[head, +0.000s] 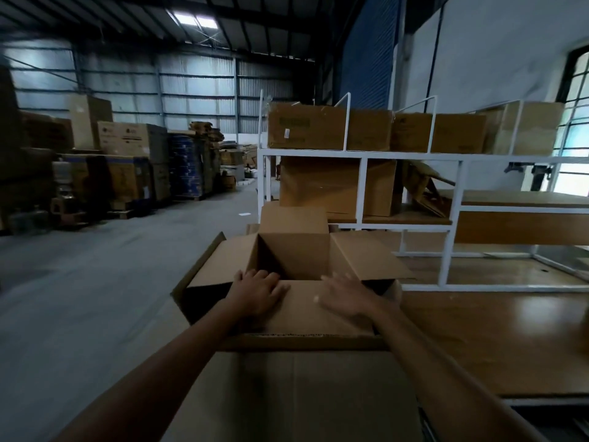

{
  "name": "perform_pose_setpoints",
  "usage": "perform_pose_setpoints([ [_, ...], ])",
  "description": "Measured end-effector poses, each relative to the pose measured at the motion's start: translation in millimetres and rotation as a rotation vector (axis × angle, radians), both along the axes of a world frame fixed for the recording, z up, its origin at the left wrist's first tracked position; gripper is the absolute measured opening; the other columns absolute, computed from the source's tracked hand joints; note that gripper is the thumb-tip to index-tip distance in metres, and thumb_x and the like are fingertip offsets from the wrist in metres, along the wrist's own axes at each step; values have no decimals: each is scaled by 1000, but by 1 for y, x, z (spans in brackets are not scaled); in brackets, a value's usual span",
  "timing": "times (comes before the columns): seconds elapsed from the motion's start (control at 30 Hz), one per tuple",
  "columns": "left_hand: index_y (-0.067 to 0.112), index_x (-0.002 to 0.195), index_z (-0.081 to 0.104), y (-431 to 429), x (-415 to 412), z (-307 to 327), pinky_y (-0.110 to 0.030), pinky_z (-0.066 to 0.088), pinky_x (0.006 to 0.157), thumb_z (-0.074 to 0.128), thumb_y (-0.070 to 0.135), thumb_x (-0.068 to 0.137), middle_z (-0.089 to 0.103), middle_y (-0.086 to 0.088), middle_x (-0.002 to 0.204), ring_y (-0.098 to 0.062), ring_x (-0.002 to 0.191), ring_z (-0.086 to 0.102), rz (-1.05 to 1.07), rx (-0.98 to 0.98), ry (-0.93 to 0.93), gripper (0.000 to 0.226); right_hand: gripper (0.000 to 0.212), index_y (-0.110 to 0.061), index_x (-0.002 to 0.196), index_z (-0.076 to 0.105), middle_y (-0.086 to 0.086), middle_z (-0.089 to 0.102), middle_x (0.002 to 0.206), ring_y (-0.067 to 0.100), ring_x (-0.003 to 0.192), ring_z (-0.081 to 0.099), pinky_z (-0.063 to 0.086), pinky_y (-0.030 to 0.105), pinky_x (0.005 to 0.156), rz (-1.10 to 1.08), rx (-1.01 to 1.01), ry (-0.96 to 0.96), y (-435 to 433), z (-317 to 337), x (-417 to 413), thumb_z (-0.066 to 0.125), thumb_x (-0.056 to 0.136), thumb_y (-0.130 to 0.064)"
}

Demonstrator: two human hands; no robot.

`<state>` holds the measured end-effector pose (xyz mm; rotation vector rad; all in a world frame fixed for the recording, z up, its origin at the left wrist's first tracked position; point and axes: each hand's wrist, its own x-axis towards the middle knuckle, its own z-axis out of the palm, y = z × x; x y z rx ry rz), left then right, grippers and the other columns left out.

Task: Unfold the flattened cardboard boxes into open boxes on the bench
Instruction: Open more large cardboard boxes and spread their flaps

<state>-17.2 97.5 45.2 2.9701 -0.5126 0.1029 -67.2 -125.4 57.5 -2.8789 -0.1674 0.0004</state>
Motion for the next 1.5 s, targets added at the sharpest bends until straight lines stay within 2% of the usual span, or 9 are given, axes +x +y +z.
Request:
perform_pose_setpoints([
  [0.13, 30, 148, 31, -2, -1, -3, -57, 9, 115, 21, 63, 96, 30, -4, 156, -31, 144, 25, 46, 60, 9, 62, 86, -32, 158, 4, -2, 1, 167, 27, 152, -8, 20, 59, 115, -49, -9, -85, 5, -33, 2, 51, 92, -60],
  [0.37, 28, 150, 28, -10, -12, 9, -61, 10, 115, 31, 62, 96, 27, -6, 158, -32, 148, 13, 65, 39, 77, 64, 85, -31, 158, 6, 0, -6, 167, 28, 152, -12, 14, 55, 118, -49, 52, -31, 0, -21, -9, 56, 92, -51],
  [0.53, 25, 151, 27, -19, -25, 8, -53, 9, 119, 28, 64, 95, 24, -7, 159, -31, 149, 10, -97, -56, 104, 68, 65, -20, 152, 34, 11, 19, 163, 29, 142, 35, 37, 34, 105, -45, 287, -46, -5, -3, -35, 56, 96, -44],
  [0.63, 31, 148, 31, -28, -41, 2, -54, 15, 120, 21, 76, 87, 26, -2, 159, -27, 150, 11, -196, -160, 35, 76, 62, -25, 152, 34, 6, 24, 162, 25, 143, 34, 34, 37, 109, -60, 416, -106, -8, -4, -58, 56, 97, -42],
  [0.8, 16, 150, 33, -61, -89, 10, -22, 7, 114, 40, 38, 103, 28, -5, 158, -17, 148, 15, -310, -392, -141, 52, 68, -27, 155, 29, 1, 13, 165, 19, 151, 16, 25, 33, 113, -135, 521, -331, -39, -25, -99, 58, 96, -42],
  [0.87, 11, 147, 39, -68, -101, 11, -24, 12, 116, 45, 32, 102, 32, -8, 156, -19, 147, 21, -362, -496, -188, 50, 72, -28, 155, 28, -1, 13, 166, 9, 150, 11, 25, 30, 114, -120, 602, -414, -55, -39, -116, 61, 93, -44],
  [1.07, 15, 146, 40, -138, -163, -57, -40, 30, 117, 51, 43, 97, 42, -5, 152, -16, 143, 33, -531, -736, -199, 58, 87, -40, 154, 20, -4, 17, 165, 21, 147, 29, 35, 55, 113, -312, 712, -439, -133, -114, -202, 57, 79, -63],
  [1.3, 24, 148, 36, -268, -263, -189, -44, 32, 116, 48, 54, 92, 35, 3, 156, -7, 144, 30, -492, -865, 205, 65, 89, -31, 154, 23, -8, 24, 162, 5, 146, 27, 35, 43, 115, -541, 860, -395, -226, -198, -310, 59, 79, -60],
  [1.5, 26, 145, 34, -385, -307, -231, -10, 21, 112, 48, 50, 90, 36, 2, 153, -3, 140, 30, -616, -766, 373, 61, 85, -28, 156, 22, -3, 20, 164, 10, 148, 24, 32, 43, 118, -786, 804, -284, -315, -267, -387, 64, 87, -54],
])
